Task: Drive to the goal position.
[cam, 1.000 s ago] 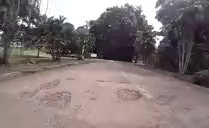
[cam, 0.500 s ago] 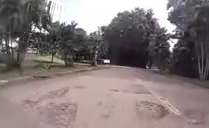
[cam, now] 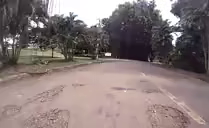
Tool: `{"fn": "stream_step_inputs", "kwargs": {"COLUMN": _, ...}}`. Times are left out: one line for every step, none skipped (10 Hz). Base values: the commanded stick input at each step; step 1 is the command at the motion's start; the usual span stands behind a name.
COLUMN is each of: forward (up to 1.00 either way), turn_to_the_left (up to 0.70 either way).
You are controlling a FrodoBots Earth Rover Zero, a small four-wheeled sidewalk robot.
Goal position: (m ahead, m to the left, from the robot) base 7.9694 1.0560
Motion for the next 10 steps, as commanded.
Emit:
{"fn": "stream_step_inputs", "kwargs": {"forward": 0.70, "turn_to_the_left": 0.00}}
{"fn": "stream_step_inputs", "kwargs": {"forward": 0.70, "turn_to_the_left": 0.00}}
{"fn": "stream_step_inputs", "kwargs": {"forward": 0.70, "turn_to_the_left": 0.00}}
{"fn": "stream_step_inputs", "kwargs": {"forward": 0.70, "turn_to_the_left": 0.00}}
{"fn": "stream_step_inputs", "kwargs": {"forward": 0.70, "turn_to_the_left": 0.00}}
{"fn": "stream_step_inputs", "kwargs": {"forward": 0.70, "turn_to_the_left": 0.00}}
{"fn": "stream_step_inputs", "kwargs": {"forward": 0.70, "turn_to_the_left": 0.00}}
{"fn": "stream_step_inputs", "kwargs": {"forward": 0.70, "turn_to_the_left": 0.00}}
{"fn": "stream_step_inputs", "kwargs": {"forward": 0.70, "turn_to_the_left": 0.00}}
{"fn": "stream_step_inputs", "kwargs": {"forward": 0.70, "turn_to_the_left": 0.00}}
